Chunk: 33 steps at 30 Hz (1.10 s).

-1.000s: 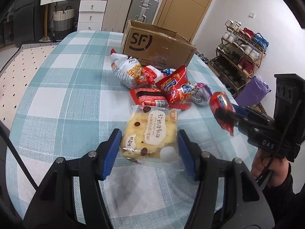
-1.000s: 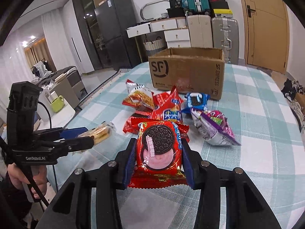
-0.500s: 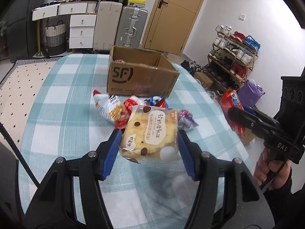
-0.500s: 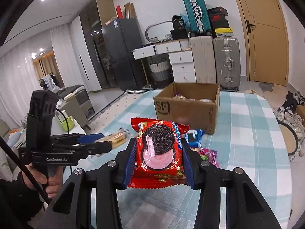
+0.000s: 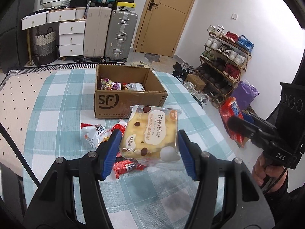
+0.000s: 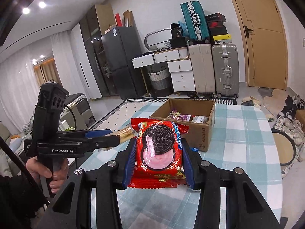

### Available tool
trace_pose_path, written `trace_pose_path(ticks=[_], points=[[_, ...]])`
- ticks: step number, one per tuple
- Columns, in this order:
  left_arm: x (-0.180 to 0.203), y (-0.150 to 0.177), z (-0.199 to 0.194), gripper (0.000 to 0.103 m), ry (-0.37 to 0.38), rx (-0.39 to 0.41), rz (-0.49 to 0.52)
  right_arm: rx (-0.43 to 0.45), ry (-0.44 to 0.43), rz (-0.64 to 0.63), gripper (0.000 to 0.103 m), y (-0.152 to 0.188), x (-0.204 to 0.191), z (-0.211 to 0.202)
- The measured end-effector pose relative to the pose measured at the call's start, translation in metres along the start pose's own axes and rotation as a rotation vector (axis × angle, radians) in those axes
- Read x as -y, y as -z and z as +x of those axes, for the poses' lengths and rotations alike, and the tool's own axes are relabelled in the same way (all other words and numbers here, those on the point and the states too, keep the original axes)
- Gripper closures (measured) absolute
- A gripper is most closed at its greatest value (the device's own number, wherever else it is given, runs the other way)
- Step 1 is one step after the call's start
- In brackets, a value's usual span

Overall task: Organize snacks
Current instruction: 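Carry the Oreo pack with the right gripper while the left carries the bread pack over the box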

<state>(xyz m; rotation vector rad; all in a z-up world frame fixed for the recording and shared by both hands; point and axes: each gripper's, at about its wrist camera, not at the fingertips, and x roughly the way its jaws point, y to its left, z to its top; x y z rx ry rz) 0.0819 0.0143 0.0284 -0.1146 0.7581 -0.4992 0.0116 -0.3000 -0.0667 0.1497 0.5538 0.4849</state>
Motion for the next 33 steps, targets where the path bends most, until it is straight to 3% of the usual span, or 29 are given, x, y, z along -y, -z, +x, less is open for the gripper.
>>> trace_pose_path(ticks=[18,33], points=[[0.003,-0.106,-0.01,0.046,-0.042,0.061,0.029,0.035,-0.023,-0.049,0.058,-0.098,0.009,0.018],[-0.018,-0.184,0.046,0.046,-0.066,0.039,-0.007,-0.034,0.002,-0.016,0.058,-0.175,0.05,0.094]])
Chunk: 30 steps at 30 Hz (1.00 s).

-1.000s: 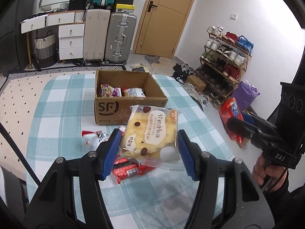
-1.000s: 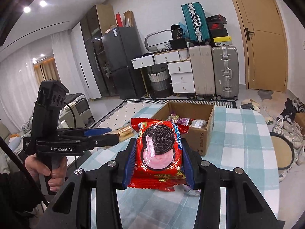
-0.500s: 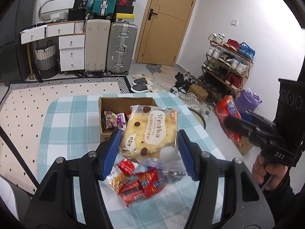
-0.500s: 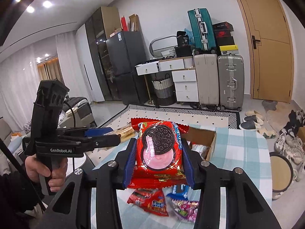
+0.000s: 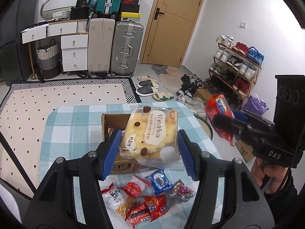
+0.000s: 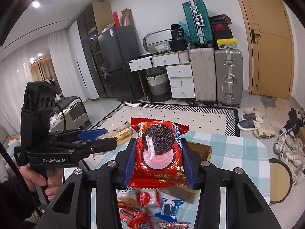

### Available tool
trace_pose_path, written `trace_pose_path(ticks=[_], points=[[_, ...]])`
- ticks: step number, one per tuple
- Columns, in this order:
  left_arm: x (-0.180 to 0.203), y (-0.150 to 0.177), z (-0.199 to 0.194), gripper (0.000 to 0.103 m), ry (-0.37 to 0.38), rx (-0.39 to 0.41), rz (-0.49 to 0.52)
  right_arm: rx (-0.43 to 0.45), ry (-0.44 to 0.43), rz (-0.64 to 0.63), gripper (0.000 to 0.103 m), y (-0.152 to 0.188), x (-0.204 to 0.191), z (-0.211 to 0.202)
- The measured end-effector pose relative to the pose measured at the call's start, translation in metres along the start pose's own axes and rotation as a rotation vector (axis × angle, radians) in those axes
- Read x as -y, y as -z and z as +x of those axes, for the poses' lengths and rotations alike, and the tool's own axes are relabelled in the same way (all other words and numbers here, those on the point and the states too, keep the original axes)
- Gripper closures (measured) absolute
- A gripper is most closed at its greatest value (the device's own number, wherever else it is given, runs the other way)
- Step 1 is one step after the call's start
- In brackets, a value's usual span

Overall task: Organize snacks
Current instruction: 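Carry the Oreo pack with the right gripper while the left carries the bread pack over the box, then open both grippers to drop the packs into the box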

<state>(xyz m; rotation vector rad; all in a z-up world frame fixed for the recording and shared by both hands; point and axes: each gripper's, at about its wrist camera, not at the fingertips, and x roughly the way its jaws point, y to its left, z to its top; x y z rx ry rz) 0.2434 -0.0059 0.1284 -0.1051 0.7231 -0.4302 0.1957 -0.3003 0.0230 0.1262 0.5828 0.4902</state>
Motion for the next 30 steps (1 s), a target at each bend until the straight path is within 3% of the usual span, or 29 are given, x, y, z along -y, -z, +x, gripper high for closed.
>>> trace_pose_path(ticks=[7,12,16,30], points=[[-0.001,-0.023,0.056,0.046,-0.002,-0.066,0.005,-0.087,0.026,0.029,0.058,-0.013,0.028,0.061],[-0.004,-0.016,0.106,0.046,-0.074,-0.119,0.041,-0.166,0.04,0.056,0.058,-0.005,0.049,0.111],[-0.02,0.0,0.144,0.046,-0.073,-0.161,-0.006,-0.224,0.052,0.068,0.058,0.01,0.06,0.144],[-0.065,0.022,0.228,0.045,-0.085,-0.26,-0.073,-0.316,0.036,0.132,0.057,0.052,0.087,0.195]])
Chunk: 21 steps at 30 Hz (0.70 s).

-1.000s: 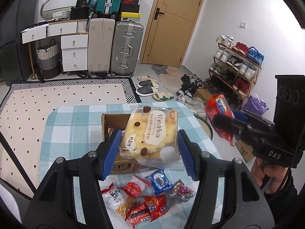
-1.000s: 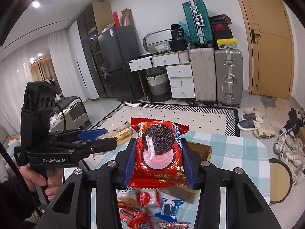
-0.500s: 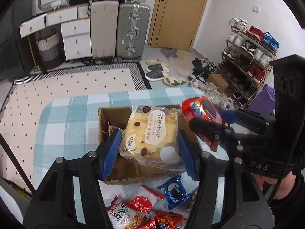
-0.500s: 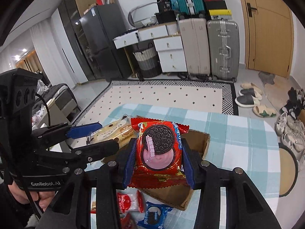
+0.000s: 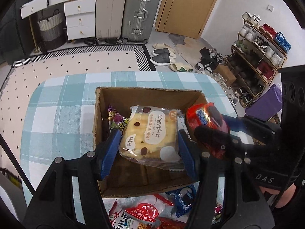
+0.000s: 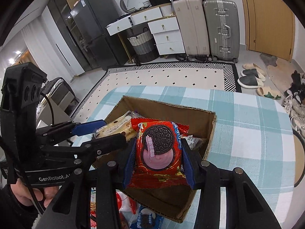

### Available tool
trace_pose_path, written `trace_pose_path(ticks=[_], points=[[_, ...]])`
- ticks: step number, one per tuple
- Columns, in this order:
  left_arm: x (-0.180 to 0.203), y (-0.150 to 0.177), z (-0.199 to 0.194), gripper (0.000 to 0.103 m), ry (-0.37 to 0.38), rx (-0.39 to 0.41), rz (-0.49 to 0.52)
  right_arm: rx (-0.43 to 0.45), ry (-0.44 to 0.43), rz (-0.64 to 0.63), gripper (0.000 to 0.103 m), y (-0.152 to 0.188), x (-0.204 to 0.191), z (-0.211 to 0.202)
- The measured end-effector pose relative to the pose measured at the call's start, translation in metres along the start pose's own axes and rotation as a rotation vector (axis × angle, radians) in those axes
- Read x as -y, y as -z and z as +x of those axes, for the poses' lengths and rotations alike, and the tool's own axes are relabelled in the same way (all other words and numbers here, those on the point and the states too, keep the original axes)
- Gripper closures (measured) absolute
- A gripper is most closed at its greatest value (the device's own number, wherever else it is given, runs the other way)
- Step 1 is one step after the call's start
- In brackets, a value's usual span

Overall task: Organize snacks
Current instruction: 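Open both grippers to drop the packs into the box, then move both grippers back toward the remaining snacks on the table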

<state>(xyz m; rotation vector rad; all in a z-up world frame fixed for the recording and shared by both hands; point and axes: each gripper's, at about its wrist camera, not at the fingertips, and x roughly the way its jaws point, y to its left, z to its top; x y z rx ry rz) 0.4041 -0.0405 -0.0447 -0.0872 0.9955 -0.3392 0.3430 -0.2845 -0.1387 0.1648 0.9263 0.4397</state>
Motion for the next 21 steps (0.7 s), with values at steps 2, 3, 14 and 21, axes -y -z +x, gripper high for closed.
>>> trace_pose_path(ticks=[2,3,14,21], points=[[-0.005,-0.002,0.009,0.043,0.006,-0.02,-0.019,0.006,0.014,0.01,0.056,0.0,0.004,0.002],[-0.005,-0.001,0.01,0.043,-0.008,-0.027,-0.022,0.012,0.01,0.011,0.054,0.0,0.005,0.001],[-0.002,0.018,-0.031,0.026,-0.045,0.09,-0.031,0.129,-0.008,-0.004,0.037,0.009,-0.002,-0.05],[0.018,0.045,-0.092,0.024,-0.116,0.249,0.019,0.221,-0.048,-0.039,0.03,0.029,-0.02,-0.104]])
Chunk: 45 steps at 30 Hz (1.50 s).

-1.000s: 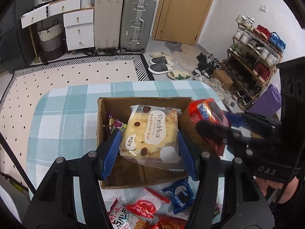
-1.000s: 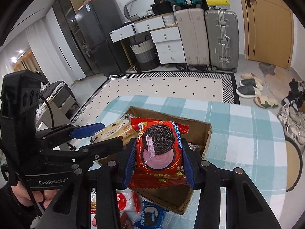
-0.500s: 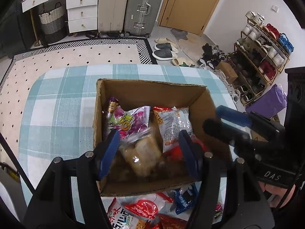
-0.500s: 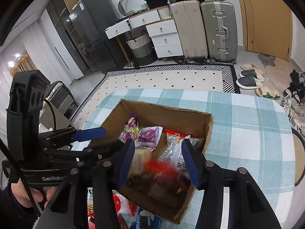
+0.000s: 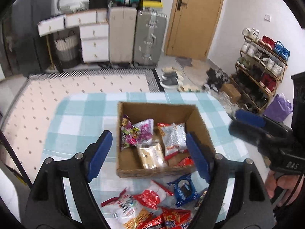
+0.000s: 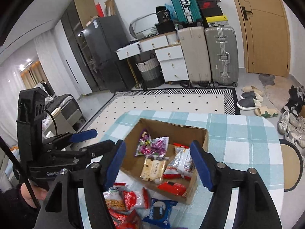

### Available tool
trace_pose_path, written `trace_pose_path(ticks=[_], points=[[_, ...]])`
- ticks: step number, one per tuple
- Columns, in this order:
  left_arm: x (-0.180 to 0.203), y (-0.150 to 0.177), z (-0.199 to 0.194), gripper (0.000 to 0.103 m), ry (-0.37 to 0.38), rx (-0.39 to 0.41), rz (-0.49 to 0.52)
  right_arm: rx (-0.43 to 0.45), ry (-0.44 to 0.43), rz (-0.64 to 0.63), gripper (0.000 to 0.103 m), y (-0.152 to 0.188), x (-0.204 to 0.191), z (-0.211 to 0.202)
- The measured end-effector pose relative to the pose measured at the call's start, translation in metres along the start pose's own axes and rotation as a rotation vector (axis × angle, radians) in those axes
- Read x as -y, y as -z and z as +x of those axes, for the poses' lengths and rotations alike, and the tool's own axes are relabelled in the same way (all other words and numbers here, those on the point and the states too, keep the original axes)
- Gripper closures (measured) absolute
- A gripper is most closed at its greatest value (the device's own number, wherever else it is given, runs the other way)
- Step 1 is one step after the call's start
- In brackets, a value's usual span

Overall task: Organize snacks
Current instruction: 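Move both grippers back toward the remaining snacks on the table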

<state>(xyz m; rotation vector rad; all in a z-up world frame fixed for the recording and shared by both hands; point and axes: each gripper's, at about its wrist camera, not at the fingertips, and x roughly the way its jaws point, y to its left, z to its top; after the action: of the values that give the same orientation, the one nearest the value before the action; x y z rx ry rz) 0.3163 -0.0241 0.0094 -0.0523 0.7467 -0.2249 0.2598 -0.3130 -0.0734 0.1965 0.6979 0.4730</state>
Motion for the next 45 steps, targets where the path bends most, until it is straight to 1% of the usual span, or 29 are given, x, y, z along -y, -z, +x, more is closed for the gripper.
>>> trace_pose_path(ticks=[2,3,4,8,10,12,14,15,17,19,21,24,27,30,32,35,37,39,42,45], points=[[0.002,0.006,-0.025,0.022,-0.007,0.06,0.012,0.013,-0.031,-0.013,0.03,0.006,-0.007,-0.013],[0.004,0.009,-0.036,0.021,-0.011,0.085,0.022,0.027,-0.03,-0.022,0.03,0.011,-0.011,-0.021],[0.005,0.011,-0.045,0.021,-0.015,0.098,0.033,0.047,-0.023,-0.032,0.03,0.017,-0.015,-0.031],[0.012,0.026,-0.078,0.021,-0.026,0.139,0.076,0.083,-0.029,-0.042,0.027,0.038,-0.026,-0.055],[0.016,0.036,-0.093,0.02,-0.046,0.159,0.1,0.101,-0.036,-0.05,0.026,0.05,-0.033,-0.067],[0.018,0.046,-0.109,0.02,-0.072,0.187,0.106,0.127,-0.031,-0.062,0.021,0.063,-0.041,-0.08],[0.019,0.056,-0.127,0.018,-0.07,0.209,0.096,0.15,-0.032,-0.076,0.018,0.073,-0.047,-0.089],[0.019,0.061,-0.133,0.014,-0.062,0.216,0.092,0.167,-0.032,-0.079,0.017,0.079,-0.051,-0.096],[0.02,0.072,-0.148,0.011,-0.063,0.243,0.085,0.202,-0.039,-0.081,0.016,0.094,-0.057,-0.11],[0.023,0.084,-0.159,0.001,-0.078,0.276,0.102,0.221,-0.022,-0.09,0.014,0.107,-0.062,-0.119],[0.024,0.095,-0.17,0.001,-0.095,0.309,0.107,0.244,0.008,-0.099,0.01,0.12,-0.067,-0.127],[0.024,0.115,-0.182,0.001,-0.081,0.325,0.097,0.265,0.016,-0.103,0.005,0.138,-0.071,-0.136],[0.019,0.134,-0.182,0.001,-0.074,0.305,0.076,0.27,0.024,-0.111,0.001,0.156,-0.073,-0.14],[0.012,0.152,-0.177,0.001,-0.079,0.287,0.06,0.269,0.041,-0.105,0.001,0.177,-0.071,-0.141],[0.009,0.163,-0.172,0.001,-0.105,0.29,0.051,0.267,0.061,-0.073,0.0,0.191,-0.066,-0.139],[0.006,0.185,-0.166,0.001,-0.081,0.292,0.038,0.267,0.079,-0.019,0.0,0.212,-0.056,-0.137],[0.002,0.195,-0.156,0.001,-0.074,0.27,0.026,0.234,0.111,-0.016,0.0,0.226,-0.052,-0.128],[-0.002,0.205,-0.143,0.001,-0.071,0.229,0.012,0.202,0.132,-0.01,0.0,0.232,-0.046,-0.12],[-0.01,0.218,-0.124,0.001,-0.063,0.193,-0.013,0.159,0.152,0.015,0.0,0.239,-0.037,-0.107],[-0.015,0.228,-0.109,0.001,-0.055,0.178,-0.027,0.118,0.197,0.025,0.0,0.242,-0.026,-0.093]])
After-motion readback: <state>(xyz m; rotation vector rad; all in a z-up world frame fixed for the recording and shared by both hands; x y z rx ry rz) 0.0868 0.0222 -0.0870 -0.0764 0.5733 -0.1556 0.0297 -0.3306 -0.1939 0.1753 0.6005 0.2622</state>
